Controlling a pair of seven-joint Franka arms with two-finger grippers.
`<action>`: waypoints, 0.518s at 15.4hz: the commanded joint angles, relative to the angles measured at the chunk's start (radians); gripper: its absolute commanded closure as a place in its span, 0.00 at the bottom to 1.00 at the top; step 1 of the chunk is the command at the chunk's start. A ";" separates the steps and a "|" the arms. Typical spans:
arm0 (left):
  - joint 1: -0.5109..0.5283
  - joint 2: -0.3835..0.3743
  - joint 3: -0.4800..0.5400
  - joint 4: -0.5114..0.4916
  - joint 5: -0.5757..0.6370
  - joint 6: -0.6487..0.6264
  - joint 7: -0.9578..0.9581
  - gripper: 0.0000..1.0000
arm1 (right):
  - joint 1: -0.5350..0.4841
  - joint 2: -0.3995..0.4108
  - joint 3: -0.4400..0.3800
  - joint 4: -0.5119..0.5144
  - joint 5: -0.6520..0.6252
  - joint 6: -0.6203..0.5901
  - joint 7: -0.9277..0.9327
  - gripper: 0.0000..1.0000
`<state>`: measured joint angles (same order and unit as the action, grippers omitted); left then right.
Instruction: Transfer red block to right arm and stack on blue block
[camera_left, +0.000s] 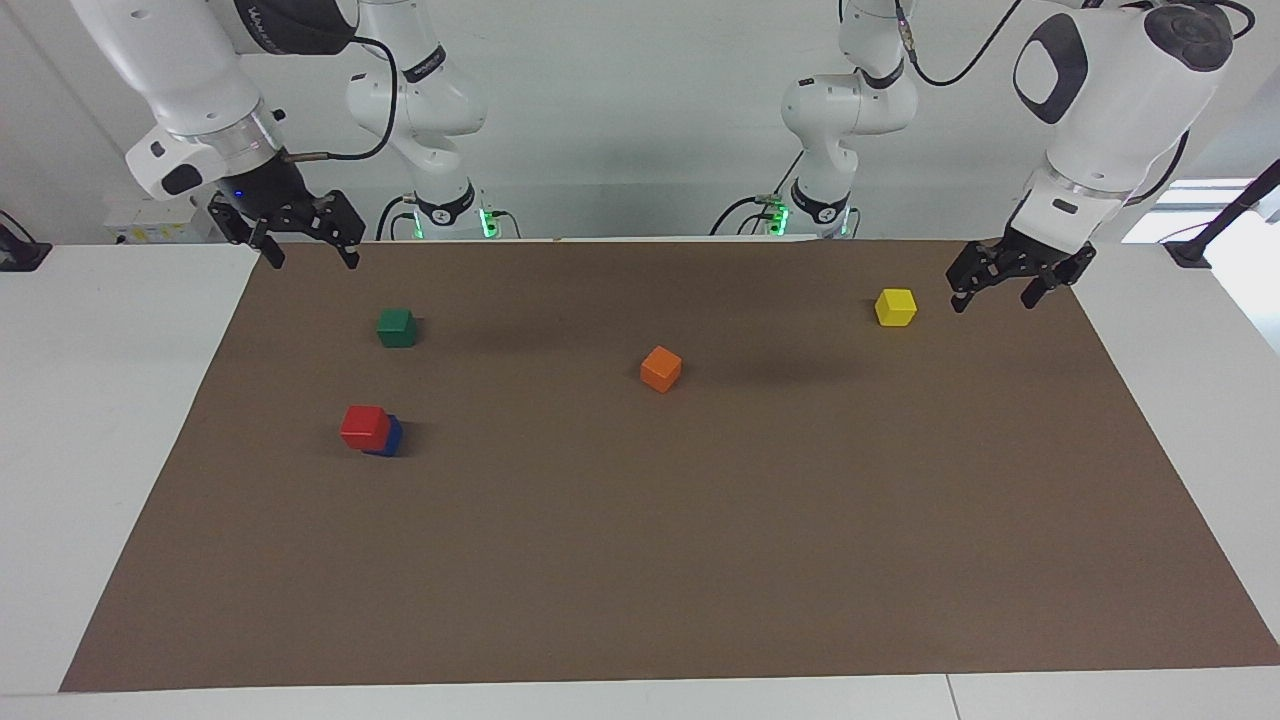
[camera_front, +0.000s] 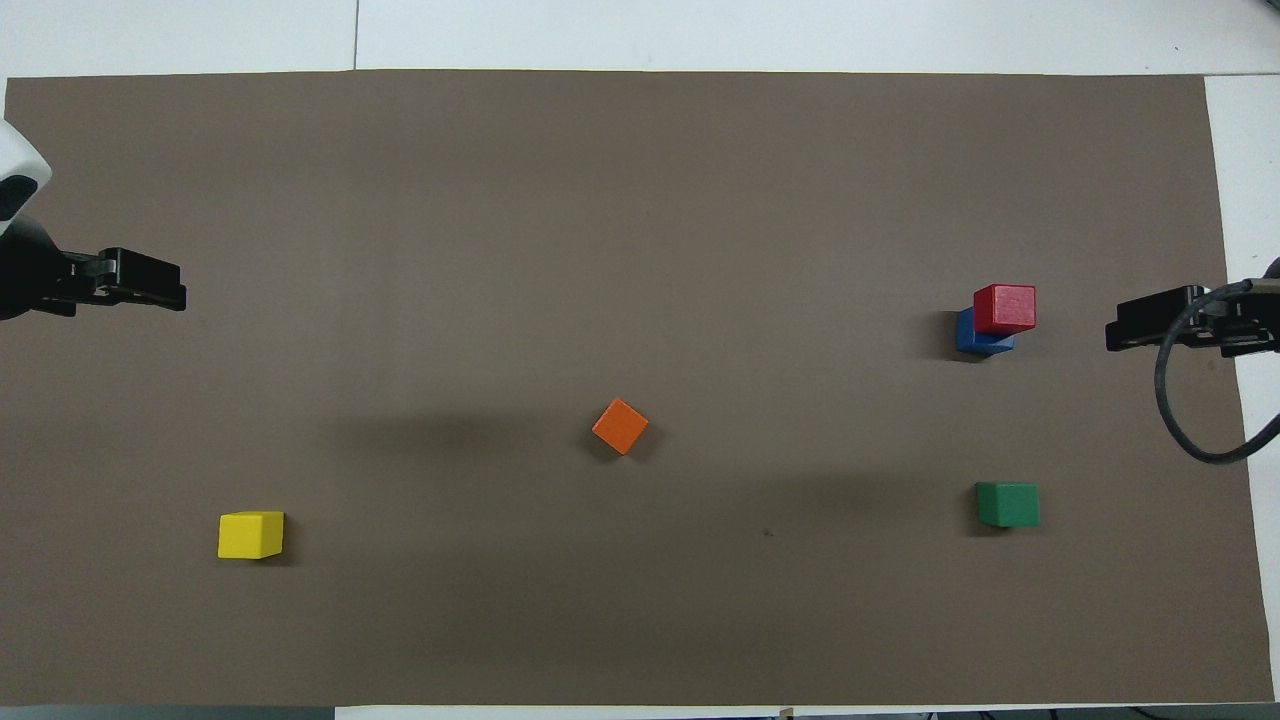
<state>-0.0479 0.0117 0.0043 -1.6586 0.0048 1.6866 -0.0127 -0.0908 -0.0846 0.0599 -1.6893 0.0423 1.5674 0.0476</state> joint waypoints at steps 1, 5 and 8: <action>-0.010 -0.013 0.014 -0.006 -0.012 -0.002 0.011 0.00 | -0.014 0.009 0.006 0.011 -0.034 -0.017 -0.020 0.00; -0.010 -0.012 0.014 -0.006 -0.012 -0.002 0.011 0.00 | -0.012 0.009 0.006 0.010 -0.055 -0.012 -0.020 0.00; -0.010 -0.013 0.014 -0.006 -0.012 -0.002 0.011 0.00 | -0.012 0.008 0.006 0.010 -0.055 -0.010 -0.018 0.00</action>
<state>-0.0479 0.0116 0.0043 -1.6586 0.0048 1.6866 -0.0127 -0.0915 -0.0806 0.0599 -1.6893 0.0001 1.5674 0.0476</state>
